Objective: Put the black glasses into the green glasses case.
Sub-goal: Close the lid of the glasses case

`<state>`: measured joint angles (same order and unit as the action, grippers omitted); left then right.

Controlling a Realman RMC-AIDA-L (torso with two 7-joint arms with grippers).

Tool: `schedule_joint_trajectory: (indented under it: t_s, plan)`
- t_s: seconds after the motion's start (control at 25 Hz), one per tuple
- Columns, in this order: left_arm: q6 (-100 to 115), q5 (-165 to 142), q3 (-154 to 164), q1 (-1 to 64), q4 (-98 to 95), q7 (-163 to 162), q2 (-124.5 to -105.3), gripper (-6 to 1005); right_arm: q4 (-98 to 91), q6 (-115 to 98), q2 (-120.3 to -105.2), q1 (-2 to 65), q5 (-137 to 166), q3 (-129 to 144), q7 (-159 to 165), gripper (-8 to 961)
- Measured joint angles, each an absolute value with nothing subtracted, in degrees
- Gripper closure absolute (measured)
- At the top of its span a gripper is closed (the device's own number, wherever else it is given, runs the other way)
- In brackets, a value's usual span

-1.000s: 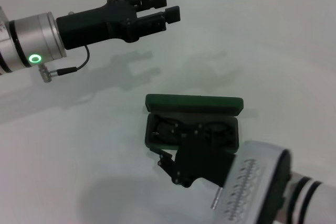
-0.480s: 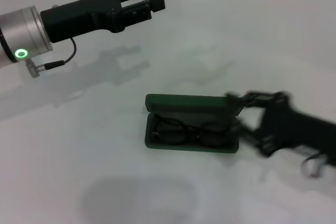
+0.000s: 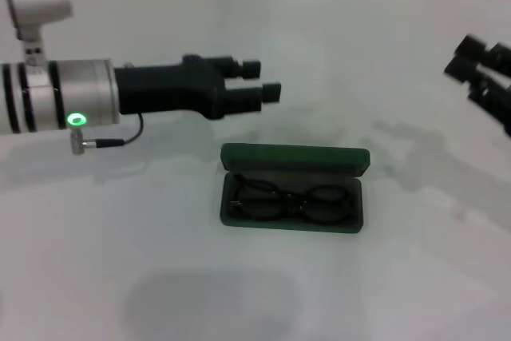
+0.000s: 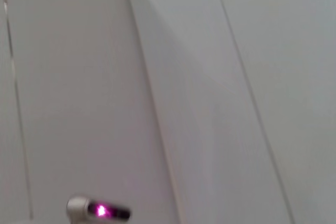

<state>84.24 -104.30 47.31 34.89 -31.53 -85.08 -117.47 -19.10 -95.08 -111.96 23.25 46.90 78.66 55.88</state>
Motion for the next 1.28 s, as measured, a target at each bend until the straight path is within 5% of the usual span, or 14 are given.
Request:
schedule_joint_trajectory:
  t_s: [0.12,0.28,0.56,1.28]
  plan:
    - [82.18,-107.48,47.40,35.47,-31.54,-86.05,-118.45,373,-20.62,-95.24,-112.75,21.89,46.86,74.34,55.54,623]
    - [78.15,-109.43,49.24,36.98,-30.76,-86.30,-119.63,374,-21.50,-95.17,-113.94,20.46,46.93,69.75,54.22,495]
    - [73.42,-108.50,55.40,39.84,-28.16,-87.02,-119.76,374,-21.58,-93.49,-113.94,20.49,47.02,69.30,53.68,279]
    - [73.88,-108.12,59.91,36.34,-28.12,-83.94,-119.91,374,-22.11,-87.08,-114.40,21.43,47.15,69.79,52.90,286]
